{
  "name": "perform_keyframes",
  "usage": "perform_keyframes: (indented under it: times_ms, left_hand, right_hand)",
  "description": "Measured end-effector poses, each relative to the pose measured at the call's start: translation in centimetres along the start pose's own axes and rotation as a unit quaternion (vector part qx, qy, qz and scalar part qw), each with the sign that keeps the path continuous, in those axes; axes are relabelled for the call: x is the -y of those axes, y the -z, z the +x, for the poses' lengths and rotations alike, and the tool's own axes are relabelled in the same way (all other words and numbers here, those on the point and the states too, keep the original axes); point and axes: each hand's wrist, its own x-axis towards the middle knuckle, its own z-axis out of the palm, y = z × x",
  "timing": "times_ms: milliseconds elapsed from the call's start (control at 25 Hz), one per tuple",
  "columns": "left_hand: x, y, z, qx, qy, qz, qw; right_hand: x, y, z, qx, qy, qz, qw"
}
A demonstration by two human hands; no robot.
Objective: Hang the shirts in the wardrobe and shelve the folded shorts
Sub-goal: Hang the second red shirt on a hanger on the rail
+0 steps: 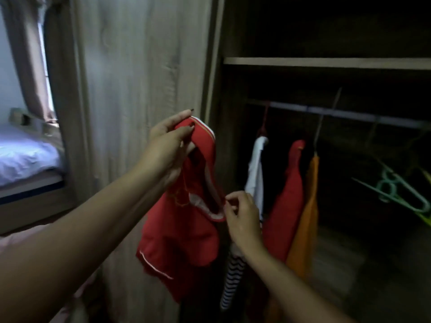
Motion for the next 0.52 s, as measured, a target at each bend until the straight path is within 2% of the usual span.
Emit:
perform_keyframes:
  times_ms: [120, 200, 280, 320, 360, 440, 480, 520]
  left_hand:
    - [1.5, -2.5, -1.3, 0.041, 0.009, 0.023, 0.999]
    - [2.8, -3.1, -2.1, 0.068, 0.035, 0.057, 0.995]
    - [4.8, -2.3, -2.8, 0.124, 0.070, 0.164, 0.976]
    - [6.0, -1.6, -3.1, 0.172, 0.082, 0.253, 0.949]
    - [7.0, -0.7, -3.4, 0.227, 0.079, 0.364, 0.900]
    - [8.8, -0.4, -3.7, 0.325, 0.039, 0.573, 0.752]
    - [10.3, -0.8, -3.2, 0.338, 0.003, 0.652, 0.679]
    - [11.5, -1.7, -2.9, 0.329, -0.030, 0.674, 0.660]
  right_hand:
    - [-2.5, 5.7, 2.0, -0.052, -0.050, 0.017, 0.997]
    - [-3.2, 9.1, 3.3, -0.136, -0.095, 0.037, 0.985]
    - [-2.7, 12.5, 4.8, -0.200, -0.094, 0.068, 0.973]
    - [-2.2, 14.1, 5.7, -0.201, -0.070, 0.072, 0.974]
    - [-1.3, 15.3, 6.5, -0.179, -0.035, 0.064, 0.981]
    - [0.2, 16.6, 7.4, -0.094, 0.047, 0.018, 0.994]
    - [0.7, 16.9, 7.5, -0.051, 0.077, -0.009, 0.996]
    - [1.0, 17.0, 7.6, -0.014, 0.097, -0.035, 0.995]
